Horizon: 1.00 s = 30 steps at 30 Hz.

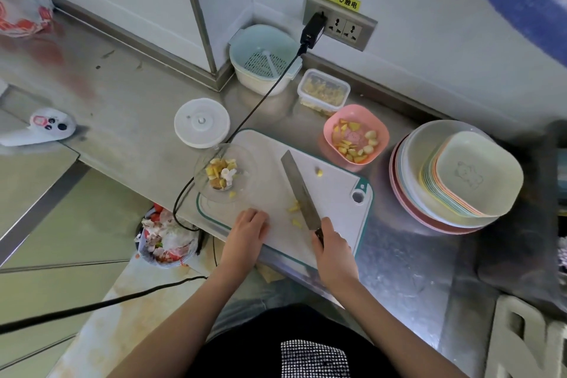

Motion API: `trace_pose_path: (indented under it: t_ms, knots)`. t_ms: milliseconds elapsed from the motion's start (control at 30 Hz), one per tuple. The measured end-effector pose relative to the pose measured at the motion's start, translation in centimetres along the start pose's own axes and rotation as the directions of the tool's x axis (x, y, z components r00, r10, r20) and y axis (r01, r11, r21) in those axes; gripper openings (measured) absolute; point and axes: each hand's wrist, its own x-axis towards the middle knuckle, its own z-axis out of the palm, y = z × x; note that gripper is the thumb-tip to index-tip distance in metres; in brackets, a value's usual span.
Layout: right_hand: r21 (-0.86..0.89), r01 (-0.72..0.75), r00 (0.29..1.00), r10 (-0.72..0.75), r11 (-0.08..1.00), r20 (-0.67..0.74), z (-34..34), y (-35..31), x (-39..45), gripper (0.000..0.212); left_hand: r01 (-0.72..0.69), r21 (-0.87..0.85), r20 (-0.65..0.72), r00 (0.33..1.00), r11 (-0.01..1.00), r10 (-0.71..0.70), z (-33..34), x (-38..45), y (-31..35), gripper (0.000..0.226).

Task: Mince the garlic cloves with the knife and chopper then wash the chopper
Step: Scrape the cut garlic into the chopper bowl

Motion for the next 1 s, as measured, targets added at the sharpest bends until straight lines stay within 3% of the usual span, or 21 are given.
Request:
trace_pose_path:
  t_ms: [67,233,400,533,633,733,900,1000]
  knots:
    - [0.046,0.014,0.999,-0.012,0.999,-0.035,-0.2,0.4,-0.5,0.010,-0.057,0.031,-0.030,0.998,0.998,0.058,-0.1,-0.1,-0.5,0.008]
    - [0.032,0.015,0.999,-0.014,0.999,-0.040,0.0,0.3,-1.0,0.010,-0.142,0.116,-0.047,0.988,0.983,0.148,-0.1,-0.6,-1.3,0.030]
    - [-0.012,0.032,0.999,-0.032,0.999,-0.027,1.3,-0.3,-1.2,0.012,-0.146,0.169,-0.020,0.988,0.975,0.152,-0.5,-0.3,-0.8,0.025]
    - [-0.143,-0.002,1.000,0.005,0.990,0.015,1.9,-0.6,-0.7,0.018,-0.180,0.203,0.020,0.984,0.963,0.179,-1.0,-0.1,-0.5,0.025]
    - [-0.180,-0.042,0.999,0.042,0.983,0.000,2.0,-0.8,-0.6,0.016,-0.212,0.248,0.076,0.977,0.945,0.199,-0.9,-0.2,-1.0,0.003]
    - [-0.212,-0.055,0.998,0.055,0.976,-0.004,1.9,-1.2,-0.3,0.014,-0.238,0.308,0.190,0.964,0.921,0.186,-0.5,0.0,-1.3,0.036]
    - [-0.404,0.019,0.996,0.016,0.914,0.084,2.5,-2.0,0.1,0.037,-0.214,0.435,0.200,0.970,0.874,0.138,-1.1,0.4,-0.1,0.042]
    - [-0.360,0.021,0.994,0.020,0.933,0.108,2.6,-2.0,-0.1,0.038,-0.207,0.474,0.209,0.971,0.856,0.120,-1.1,0.5,0.0,0.044]
